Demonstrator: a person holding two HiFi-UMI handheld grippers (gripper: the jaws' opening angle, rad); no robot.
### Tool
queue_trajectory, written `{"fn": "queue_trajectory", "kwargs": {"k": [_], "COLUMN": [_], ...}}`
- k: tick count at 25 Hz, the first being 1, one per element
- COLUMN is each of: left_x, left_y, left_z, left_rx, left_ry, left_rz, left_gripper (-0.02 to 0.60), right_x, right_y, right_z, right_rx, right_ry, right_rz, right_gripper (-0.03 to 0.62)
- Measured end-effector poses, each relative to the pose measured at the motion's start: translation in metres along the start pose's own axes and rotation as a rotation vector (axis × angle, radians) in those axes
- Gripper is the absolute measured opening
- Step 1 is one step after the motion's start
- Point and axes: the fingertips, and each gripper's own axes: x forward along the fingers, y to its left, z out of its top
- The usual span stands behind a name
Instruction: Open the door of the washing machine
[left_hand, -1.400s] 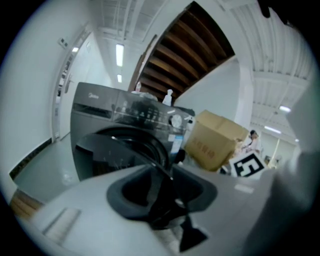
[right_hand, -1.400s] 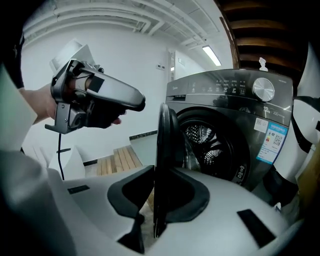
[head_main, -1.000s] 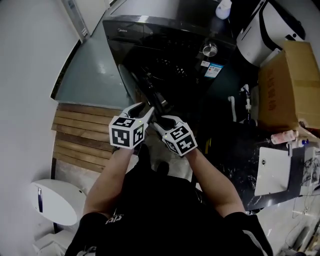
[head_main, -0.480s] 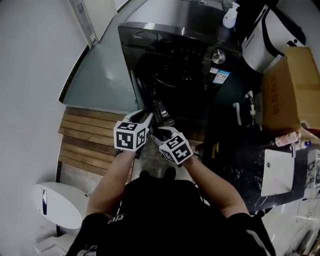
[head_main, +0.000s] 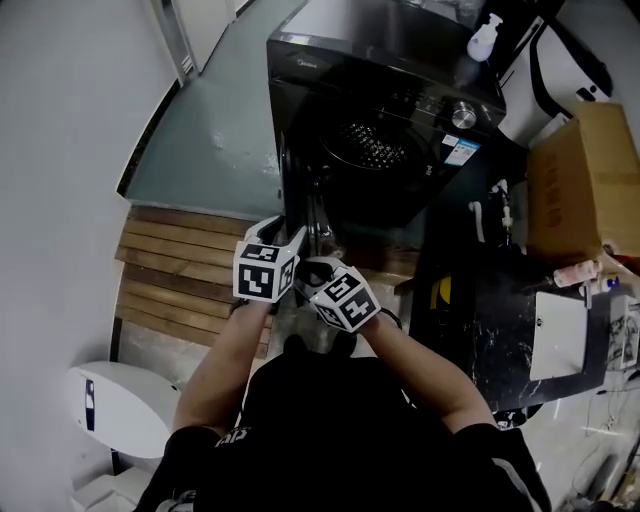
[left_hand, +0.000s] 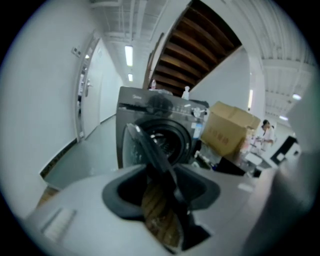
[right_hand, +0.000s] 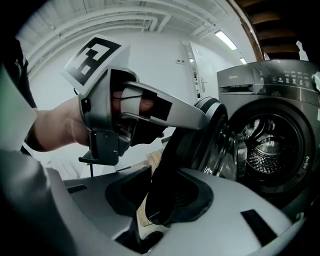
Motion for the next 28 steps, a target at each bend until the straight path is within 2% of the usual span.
{"fn": "queue_trajectory", "kwargs": {"k": [4,16,23,28], "left_x": [-0.009,-0.033,-0.044,-0.054], "left_y": [0.017,0.065,0.088,0.110], "left_z": [-0.006,-0.013,-0.015,-0.018], "left_rx": [0.023,0.022,-0.008,-0.028], "left_ry": [0.006,-0.025,-0.059,-0.068], "left_rz": [-0.007,-0.015,0.017,0.055], "left_gripper": [0.192,0.163,0.151,0.142], "right_x": [0.013,0.013,0.003,0.003], "right_y": [0.012,-0.007,-0.027,-0.030], "right_z": [0.007,0.031,0.044,0.054], "right_rx": [-0.002,0.043,0.048,0.042], "right_ry": [-0.002,-0.050,-0.078,-0.097], "right_rz": [0.003,-0.148,-0.199,-0.202], "right_gripper": [0.110,0.088,0.081,0.078]}}
